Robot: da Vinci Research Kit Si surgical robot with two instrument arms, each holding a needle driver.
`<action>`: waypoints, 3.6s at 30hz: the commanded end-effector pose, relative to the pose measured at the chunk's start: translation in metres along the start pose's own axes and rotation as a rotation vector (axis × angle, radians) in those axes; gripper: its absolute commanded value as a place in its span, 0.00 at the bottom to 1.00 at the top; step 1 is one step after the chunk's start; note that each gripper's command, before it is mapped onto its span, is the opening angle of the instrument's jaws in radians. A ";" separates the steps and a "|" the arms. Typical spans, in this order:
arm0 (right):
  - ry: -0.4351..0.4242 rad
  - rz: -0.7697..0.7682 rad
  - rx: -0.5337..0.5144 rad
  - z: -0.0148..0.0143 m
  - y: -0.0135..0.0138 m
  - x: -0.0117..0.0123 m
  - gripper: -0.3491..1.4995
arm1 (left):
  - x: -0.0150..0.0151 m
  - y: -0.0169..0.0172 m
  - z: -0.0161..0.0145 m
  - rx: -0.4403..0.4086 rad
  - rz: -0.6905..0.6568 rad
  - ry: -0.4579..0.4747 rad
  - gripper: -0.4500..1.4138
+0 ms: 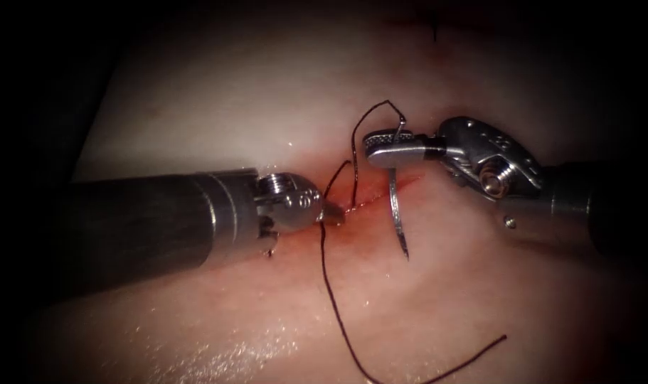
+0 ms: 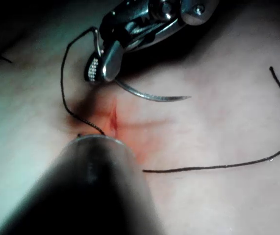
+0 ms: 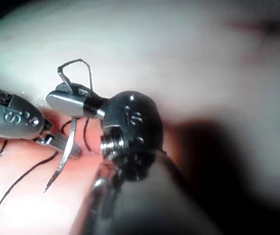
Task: Wound Closure
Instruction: Widen wound opening with left hand, then throw suture through skin below incision with right needle driver
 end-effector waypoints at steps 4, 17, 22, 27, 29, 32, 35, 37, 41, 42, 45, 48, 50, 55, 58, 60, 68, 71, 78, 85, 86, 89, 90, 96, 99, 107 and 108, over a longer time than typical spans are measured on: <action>0.004 -0.034 0.024 0.0008 0.0000 -0.0005 0.00 | 0.0002 -0.0018 0.0010 0.016 0.002 -0.027 0.00; 0.056 -0.263 0.019 0.0023 0.0020 -0.0001 0.00 | -0.0011 -0.0005 0.0028 -0.168 0.002 -0.172 0.00; 0.069 -0.387 0.007 0.0029 0.0038 0.0002 0.00 | -0.0010 0.0001 0.0027 -0.202 -0.015 -0.196 0.00; 0.074 -0.506 0.002 0.0031 0.0055 0.0002 0.00 | -0.0010 0.0001 0.0027 -0.201 -0.036 -0.197 0.24; 0.077 -0.525 0.001 0.0030 0.0060 0.0003 0.00 | -0.0010 0.0001 0.0027 -0.201 -0.036 -0.196 0.31; 0.093 -0.544 -0.013 0.0027 0.0067 0.0005 0.00 | -0.0010 0.0001 0.0027 -0.210 -0.035 -0.193 0.35; 0.105 -0.562 -0.022 0.0027 0.0069 0.0006 0.00 | -0.0010 0.0001 0.0026 -0.210 -0.035 -0.193 0.41; 0.105 -0.562 -0.023 0.0029 0.0069 0.0006 0.00 | -0.0010 0.0001 0.0027 -0.210 -0.034 -0.193 0.46; 0.115 -0.586 -0.027 0.0031 0.0068 0.0006 0.00 | -0.0010 0.0001 0.0026 -0.211 -0.034 -0.193 0.57; 0.121 -0.593 -0.028 0.0032 0.0068 0.0006 0.00 | -0.0010 0.0000 0.0026 -0.211 -0.034 -0.193 0.58; 0.124 -0.612 -0.035 0.0034 0.0069 0.0005 0.00 | -0.0010 0.0000 0.0026 -0.212 -0.033 -0.192 0.59; 0.130 -0.633 -0.038 0.0037 0.0069 0.0002 0.00 | -0.0009 -0.0001 0.0025 -0.214 -0.033 -0.192 0.67; 0.125 -0.660 -0.040 0.0040 0.0070 -0.0001 0.00 | -0.0008 -0.0002 0.0025 -0.215 -0.033 -0.192 0.69; 0.101 -0.689 -0.043 0.0042 0.0070 -0.0007 0.00 | -0.0008 -0.0002 0.0024 -0.217 -0.034 -0.192 0.68; 0.067 -0.742 -0.049 0.0040 0.0069 -0.0015 0.00 | -0.0008 -0.0002 0.0024 -0.217 -0.033 -0.192 0.68; 0.044 -0.807 -0.062 0.0038 0.0066 -0.0020 0.00 | -0.0008 -0.0003 0.0023 -0.217 -0.033 -0.192 0.67; 0.020 -0.871 -0.049 0.0037 0.0054 -0.0043 0.00 | -0.0006 -0.0003 0.0020 -0.222 -0.034 -0.192 0.66; 0.018 -0.877 -0.047 0.0037 0.0052 -0.0049 0.00 | -0.0006 -0.0004 0.0019 -0.224 -0.033 -0.192 0.66; 0.018 -0.858 -0.045 0.0037 0.0047 -0.0055 0.00 | -0.0004 -0.0005 0.0018 -0.227 -0.033 -0.192 0.65; 0.031 -0.785 -0.038 0.0036 0.0050 -0.0053 0.00 | 0.0003 -0.0006 0.0011 -0.226 -0.048 -0.154 0.59; 0.035 -0.772 -0.036 0.0036 0.0050 -0.0052 0.00 | 0.0005 -0.0007 0.0009 -0.223 -0.053 -0.144 0.59; 0.047 -0.738 -0.031 0.0036 0.0051 -0.0051 0.00 | 0.0011 -0.0009 0.0002 -0.199 -0.066 -0.114 0.58; 0.058 -0.713 -0.026 0.0035 0.0052 -0.0050 0.00 | 0.0018 -0.0011 -0.0007 -0.169 -0.082 -0.092 0.58; 0.069 -0.689 -0.013 0.0033 0.0055 -0.0046 0.00 | 0.0035 -0.0010 -0.0033 -0.125 -0.080 -0.033 0.58; 0.072 -0.682 -0.008 0.0031 0.0056 -0.0044 0.00 | 0.0044 -0.0006 -0.0049 -0.113 -0.073 -0.003 0.58; 0.068 -0.686 -0.002 0.0029 0.0056 -0.0043 0.00 | 0.0064 -0.0002 -0.0086 -0.048 -0.043 0.070 0.58; 0.066 -0.687 -0.001 0.0029 0.0056 -0.0043 0.00 | 0.0068 -0.0001 -0.0090 -0.039 -0.037 0.084 0.58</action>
